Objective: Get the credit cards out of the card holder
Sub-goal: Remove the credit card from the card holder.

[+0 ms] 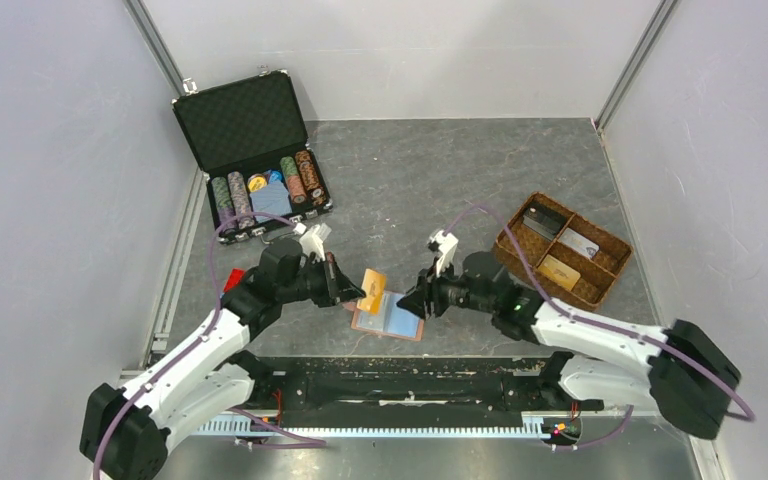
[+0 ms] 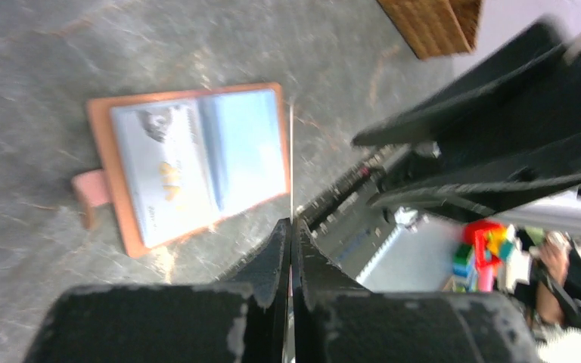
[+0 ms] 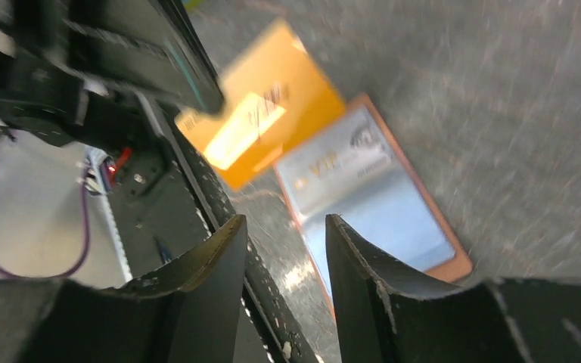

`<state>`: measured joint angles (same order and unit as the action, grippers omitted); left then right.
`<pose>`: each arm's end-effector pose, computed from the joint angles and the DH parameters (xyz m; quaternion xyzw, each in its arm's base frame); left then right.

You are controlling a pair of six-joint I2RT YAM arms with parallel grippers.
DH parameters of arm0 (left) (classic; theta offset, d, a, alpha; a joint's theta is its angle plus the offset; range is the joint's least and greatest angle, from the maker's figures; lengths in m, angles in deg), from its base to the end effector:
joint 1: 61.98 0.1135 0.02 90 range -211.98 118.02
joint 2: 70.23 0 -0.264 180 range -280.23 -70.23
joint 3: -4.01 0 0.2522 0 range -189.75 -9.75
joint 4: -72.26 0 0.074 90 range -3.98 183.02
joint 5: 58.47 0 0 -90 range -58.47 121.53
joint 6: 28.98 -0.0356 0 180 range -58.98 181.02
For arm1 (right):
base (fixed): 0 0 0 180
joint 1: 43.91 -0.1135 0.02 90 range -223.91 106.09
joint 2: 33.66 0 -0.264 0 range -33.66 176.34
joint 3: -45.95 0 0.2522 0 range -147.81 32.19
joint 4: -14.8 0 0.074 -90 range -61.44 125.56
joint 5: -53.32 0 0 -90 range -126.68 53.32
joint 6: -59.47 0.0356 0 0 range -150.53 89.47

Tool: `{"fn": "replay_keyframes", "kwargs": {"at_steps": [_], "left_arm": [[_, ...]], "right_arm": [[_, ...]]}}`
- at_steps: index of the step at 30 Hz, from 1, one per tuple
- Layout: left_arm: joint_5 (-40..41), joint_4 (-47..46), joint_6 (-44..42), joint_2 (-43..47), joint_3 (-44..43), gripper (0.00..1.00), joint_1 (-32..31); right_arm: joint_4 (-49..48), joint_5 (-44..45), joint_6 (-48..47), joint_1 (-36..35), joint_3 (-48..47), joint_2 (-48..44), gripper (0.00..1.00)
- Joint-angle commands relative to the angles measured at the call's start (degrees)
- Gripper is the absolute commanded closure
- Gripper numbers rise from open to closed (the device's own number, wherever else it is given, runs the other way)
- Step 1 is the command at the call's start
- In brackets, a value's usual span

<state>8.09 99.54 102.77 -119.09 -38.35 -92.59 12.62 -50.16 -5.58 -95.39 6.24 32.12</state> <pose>0.1525 -0.1067 0.2245 0.0114 0.8689 -0.4170 0.2666 0.1415 0.1910 0.1994 -0.2533 0.7955 0.4124 0.3647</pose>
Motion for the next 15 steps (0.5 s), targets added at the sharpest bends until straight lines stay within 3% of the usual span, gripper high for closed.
{"fn": "replay_keyframes", "kwargs": {"at_steps": [1, 7, 15], "left_arm": [[-16.87, -3.67, -3.12, 1.78, -1.09, 0.98, 0.03], [-23.87, -9.11, -1.85, 2.89, 0.84, 0.98, -0.02], [-28.79, -13.30, 0.34, 1.64, 1.53, 0.98, 0.02]], "right_arm": [[7.18, -11.91, -6.94, 5.02, -5.20, -6.70, 0.53], [11.23, -22.72, -7.69, 10.39, -8.22, -8.65, 0.47], [6.66, -31.99, -5.34, 11.32, -9.21, -4.45, 0.47]]}}
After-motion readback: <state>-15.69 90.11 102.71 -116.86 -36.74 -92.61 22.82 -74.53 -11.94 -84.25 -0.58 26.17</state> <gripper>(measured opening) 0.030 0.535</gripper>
